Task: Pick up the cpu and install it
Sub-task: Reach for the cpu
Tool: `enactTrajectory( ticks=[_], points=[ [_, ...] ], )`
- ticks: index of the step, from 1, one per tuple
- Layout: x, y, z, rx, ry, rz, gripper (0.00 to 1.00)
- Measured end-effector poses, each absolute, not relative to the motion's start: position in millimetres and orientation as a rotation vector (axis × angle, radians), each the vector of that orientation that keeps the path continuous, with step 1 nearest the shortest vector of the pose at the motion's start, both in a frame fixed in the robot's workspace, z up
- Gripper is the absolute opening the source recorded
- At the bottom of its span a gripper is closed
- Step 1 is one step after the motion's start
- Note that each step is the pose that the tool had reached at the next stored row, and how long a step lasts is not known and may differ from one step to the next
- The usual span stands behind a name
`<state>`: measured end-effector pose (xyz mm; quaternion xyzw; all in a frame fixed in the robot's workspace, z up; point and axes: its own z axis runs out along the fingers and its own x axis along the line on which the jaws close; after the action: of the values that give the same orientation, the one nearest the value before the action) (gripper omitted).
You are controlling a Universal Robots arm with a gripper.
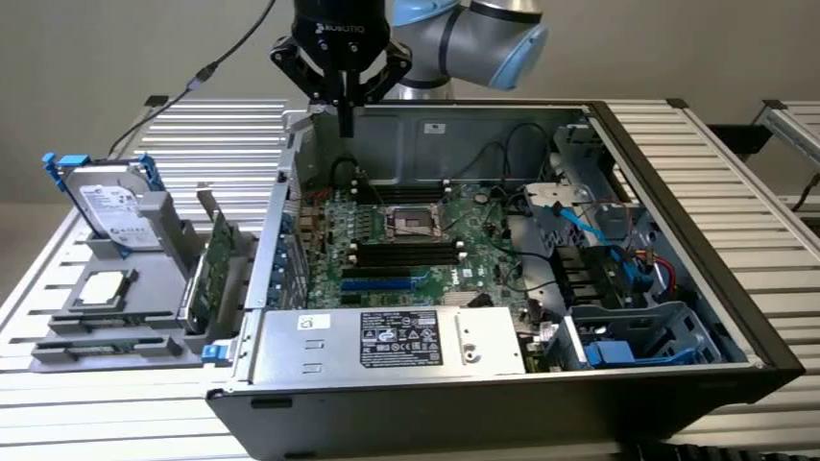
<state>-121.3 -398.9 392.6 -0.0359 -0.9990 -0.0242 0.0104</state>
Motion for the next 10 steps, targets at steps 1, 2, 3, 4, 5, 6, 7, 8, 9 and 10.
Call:
enactTrajectory(
  ticks=[1,2,3,4,5,6,7,8,9,10],
  points=[
    [-123,-399,393,-0.112,-3.118,-0.075,0.11],
    [-127,-400,393,-0.112,-3.118,-0.075,0.11],
    [-132,-402,393,-0.112,-3.118,-0.076,0.11],
    [-136,-403,393,-0.112,-3.118,-0.076,0.11],
    [-141,-403,392,-0.112,-3.118,-0.076,0.11],
    [-145,-404,392,-0.112,-3.118,-0.076,0.11],
    [-150,-405,392,-0.112,-3.118,-0.077,0.11],
    [-154,-405,392,-0.112,-3.118,-0.077,0.11],
    [-159,-406,392,-0.112,-3.118,-0.077,0.11],
    [-164,-406,392,-0.112,-3.118,-0.077,0.11]
  ],
)
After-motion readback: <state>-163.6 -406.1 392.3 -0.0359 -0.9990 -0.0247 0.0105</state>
